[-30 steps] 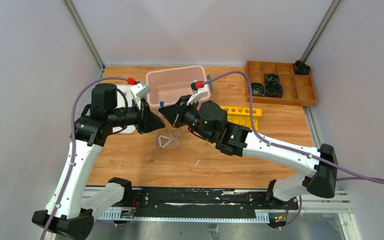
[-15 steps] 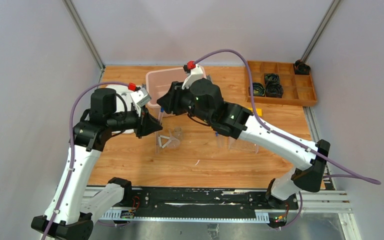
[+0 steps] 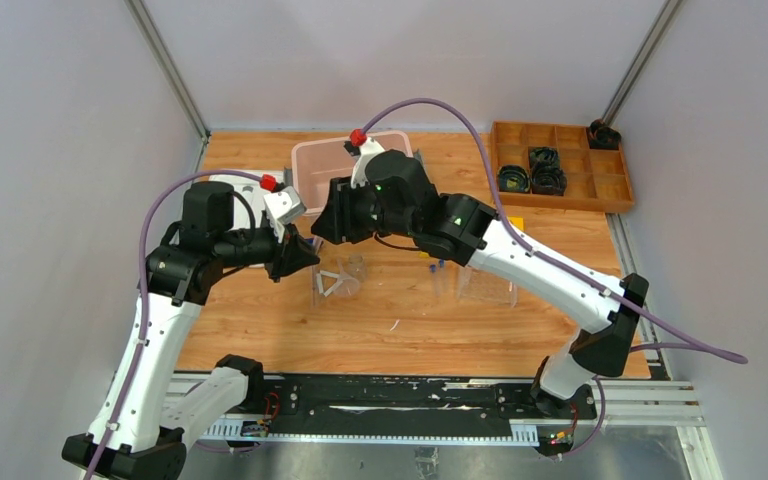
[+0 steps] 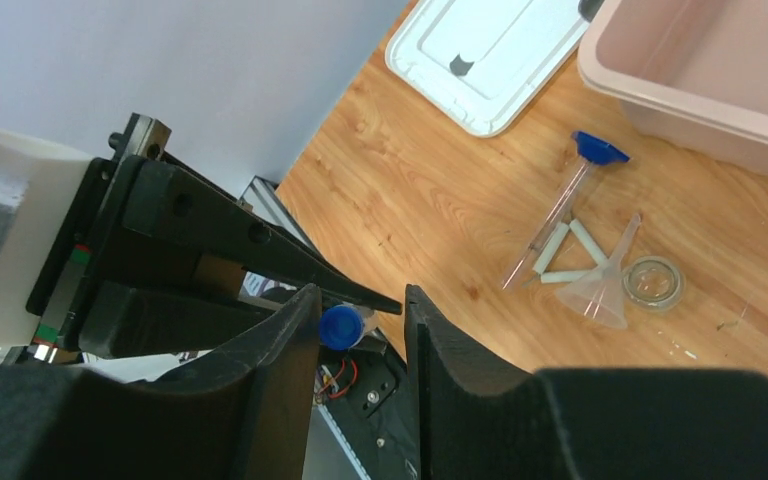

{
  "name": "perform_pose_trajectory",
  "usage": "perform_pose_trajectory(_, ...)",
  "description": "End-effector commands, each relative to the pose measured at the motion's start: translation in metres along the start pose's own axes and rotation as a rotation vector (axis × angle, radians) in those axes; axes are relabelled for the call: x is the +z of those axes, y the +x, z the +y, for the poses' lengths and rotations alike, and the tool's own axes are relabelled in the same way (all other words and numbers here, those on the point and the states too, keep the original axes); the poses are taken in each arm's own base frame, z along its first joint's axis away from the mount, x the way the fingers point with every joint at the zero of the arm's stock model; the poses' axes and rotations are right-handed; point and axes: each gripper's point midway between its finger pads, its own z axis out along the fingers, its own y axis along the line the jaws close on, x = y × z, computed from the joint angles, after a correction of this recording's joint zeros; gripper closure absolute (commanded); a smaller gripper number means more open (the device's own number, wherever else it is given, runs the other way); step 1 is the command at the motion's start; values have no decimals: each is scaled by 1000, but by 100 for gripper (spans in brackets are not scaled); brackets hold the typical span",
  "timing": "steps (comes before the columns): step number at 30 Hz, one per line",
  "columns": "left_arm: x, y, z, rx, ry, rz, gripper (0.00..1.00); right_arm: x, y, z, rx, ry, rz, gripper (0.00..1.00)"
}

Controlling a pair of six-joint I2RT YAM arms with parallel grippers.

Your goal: Organize the chemistry lab equipment

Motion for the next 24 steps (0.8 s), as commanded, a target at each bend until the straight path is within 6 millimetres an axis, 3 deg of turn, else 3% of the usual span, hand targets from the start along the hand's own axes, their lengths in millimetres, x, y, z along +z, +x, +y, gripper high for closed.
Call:
perform_pose_trajectory(1,-1,1,1,43,-13,-1,100,-1,2,5,-13,-34,44,60)
perform_pose_trajectory(7,-3,-1,0,50,-13,-8,100,4,6,3,-14,-28,65,65)
perform_pose_trajectory(10,-3,-1,1,50,-16,-6,100,4,7,4,-18,-31,71,83)
perform_pose_trajectory(11,-3,0,1,48,-19,-4,96,4,7,3,-20,-28,71,91)
perform_pose_trajectory(12,-3,0,2,48,-23,-3,88,2,6,1,-24,-19,67,98)
perform_pose_trajectory(14,-4,0,3,44,-31,-1,70,-2,6,-7,-38,10,64,100)
perform_pose_trajectory(15,-4,-1,3,43,-37,-2,57,-6,6,-13,-43,29,63,100)
perform_pose_trajectory(16,-4,0,5,37,-46,1,34,-10,6,-21,-49,52,61,100)
perform_pose_trajectory(17,-5,0,6,34,-55,2,15,-16,8,-30,-55,78,64,100)
perform_pose_trajectory(18,-5,0,8,28,-68,7,4,-22,10,-46,-65,133,67,100)
perform_pose_trajectory(19,-6,0,10,25,-82,10,1,-30,12,-59,-78,171,69,100)
perform_pose_trajectory(20,-6,1,14,21,-101,16,0,-41,14,-88,-84,281,60,100)
perform_pose_trajectory(24,-7,4,25,-4,-161,43,0,-94,37,-176,-61,538,64,100)
